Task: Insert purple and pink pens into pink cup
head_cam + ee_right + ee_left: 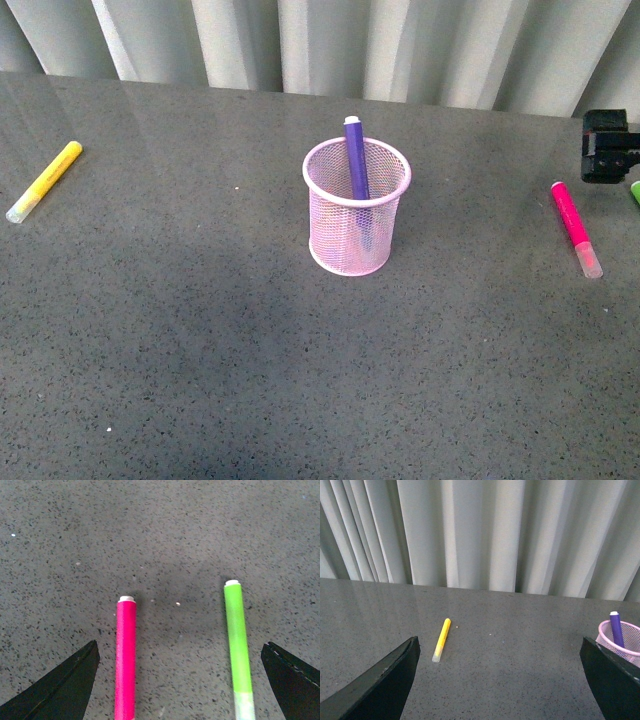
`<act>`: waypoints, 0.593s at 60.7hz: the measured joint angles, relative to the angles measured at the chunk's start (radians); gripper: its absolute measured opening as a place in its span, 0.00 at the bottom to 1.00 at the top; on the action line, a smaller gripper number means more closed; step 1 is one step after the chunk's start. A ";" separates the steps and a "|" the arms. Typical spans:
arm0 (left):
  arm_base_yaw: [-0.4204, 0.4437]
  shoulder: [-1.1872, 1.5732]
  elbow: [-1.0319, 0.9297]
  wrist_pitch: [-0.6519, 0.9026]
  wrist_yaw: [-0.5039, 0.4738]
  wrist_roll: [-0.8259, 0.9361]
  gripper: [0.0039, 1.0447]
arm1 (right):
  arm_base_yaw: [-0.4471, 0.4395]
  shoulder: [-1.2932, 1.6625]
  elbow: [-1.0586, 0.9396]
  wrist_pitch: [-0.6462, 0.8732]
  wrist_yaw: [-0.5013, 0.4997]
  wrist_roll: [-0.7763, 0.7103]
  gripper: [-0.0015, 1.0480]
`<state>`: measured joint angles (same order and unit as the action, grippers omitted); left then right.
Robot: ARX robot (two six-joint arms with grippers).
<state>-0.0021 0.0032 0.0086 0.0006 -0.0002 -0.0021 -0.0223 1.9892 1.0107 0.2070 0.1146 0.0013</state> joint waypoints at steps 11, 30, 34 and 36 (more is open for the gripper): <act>0.000 0.000 0.000 0.000 0.000 0.000 0.94 | 0.043 0.045 0.031 0.020 0.012 0.006 0.93; 0.000 0.000 0.000 0.000 0.000 0.000 0.94 | 0.092 0.113 0.041 0.046 0.067 0.060 0.93; 0.000 0.000 0.000 0.000 0.000 0.000 0.94 | 0.096 0.119 0.041 0.047 0.070 0.076 0.93; 0.000 0.000 0.000 0.000 0.000 0.000 0.94 | 0.098 0.122 0.041 0.047 0.071 0.085 0.93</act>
<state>-0.0021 0.0032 0.0086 0.0006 -0.0002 -0.0021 0.0753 2.1113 1.0515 0.2535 0.1860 0.0864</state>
